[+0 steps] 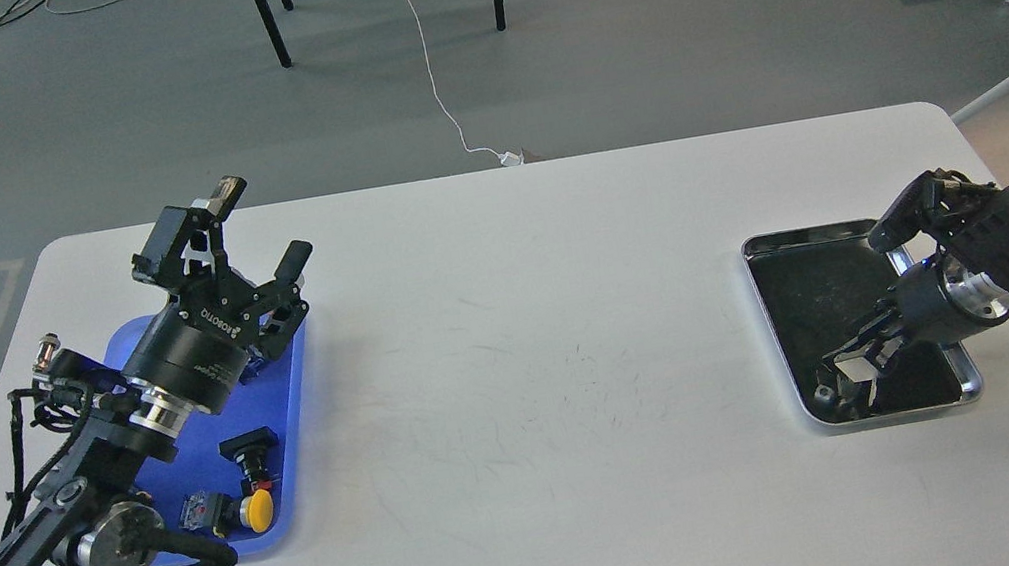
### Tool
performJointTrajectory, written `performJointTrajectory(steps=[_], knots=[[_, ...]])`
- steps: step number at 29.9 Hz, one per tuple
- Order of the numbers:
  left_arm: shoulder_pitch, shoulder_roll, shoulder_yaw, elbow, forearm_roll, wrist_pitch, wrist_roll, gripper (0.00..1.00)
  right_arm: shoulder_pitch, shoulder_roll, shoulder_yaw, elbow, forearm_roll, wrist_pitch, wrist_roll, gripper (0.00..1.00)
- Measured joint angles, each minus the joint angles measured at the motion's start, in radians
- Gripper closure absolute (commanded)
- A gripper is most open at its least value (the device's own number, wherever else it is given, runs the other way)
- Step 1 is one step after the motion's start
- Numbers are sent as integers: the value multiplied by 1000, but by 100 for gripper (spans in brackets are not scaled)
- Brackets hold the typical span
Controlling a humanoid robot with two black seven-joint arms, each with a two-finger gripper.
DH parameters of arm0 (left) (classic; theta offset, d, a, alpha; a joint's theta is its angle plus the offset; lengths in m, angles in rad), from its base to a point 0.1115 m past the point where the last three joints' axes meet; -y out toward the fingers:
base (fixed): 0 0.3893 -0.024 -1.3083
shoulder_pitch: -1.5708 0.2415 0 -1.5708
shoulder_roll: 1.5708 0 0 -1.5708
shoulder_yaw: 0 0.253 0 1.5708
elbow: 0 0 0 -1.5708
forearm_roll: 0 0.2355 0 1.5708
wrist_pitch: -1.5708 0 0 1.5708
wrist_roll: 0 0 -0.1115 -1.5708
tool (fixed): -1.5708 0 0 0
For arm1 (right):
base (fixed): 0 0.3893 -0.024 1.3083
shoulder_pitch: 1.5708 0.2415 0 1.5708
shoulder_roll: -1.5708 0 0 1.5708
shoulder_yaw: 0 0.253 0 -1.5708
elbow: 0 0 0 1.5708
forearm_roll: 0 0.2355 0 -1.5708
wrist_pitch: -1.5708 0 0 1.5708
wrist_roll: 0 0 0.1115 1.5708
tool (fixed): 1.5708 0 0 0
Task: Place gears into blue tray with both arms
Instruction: 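Lower the right gripper and grasp another black part in the metal tray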
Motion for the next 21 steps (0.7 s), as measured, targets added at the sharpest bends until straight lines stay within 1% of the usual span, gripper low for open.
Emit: performJointTrajectory(steps=[3,6,21], knots=[[1,1,0,0,0,0,1,2,-1,-2,-4,3,0,0,0,52],[1,2,0,0,0,0,1,2,-2,-3,-5,4,0,-2,0,56],[1,2,0,0,0,0,0,2,1,-4,-7,3,0,-3,-1,58]])
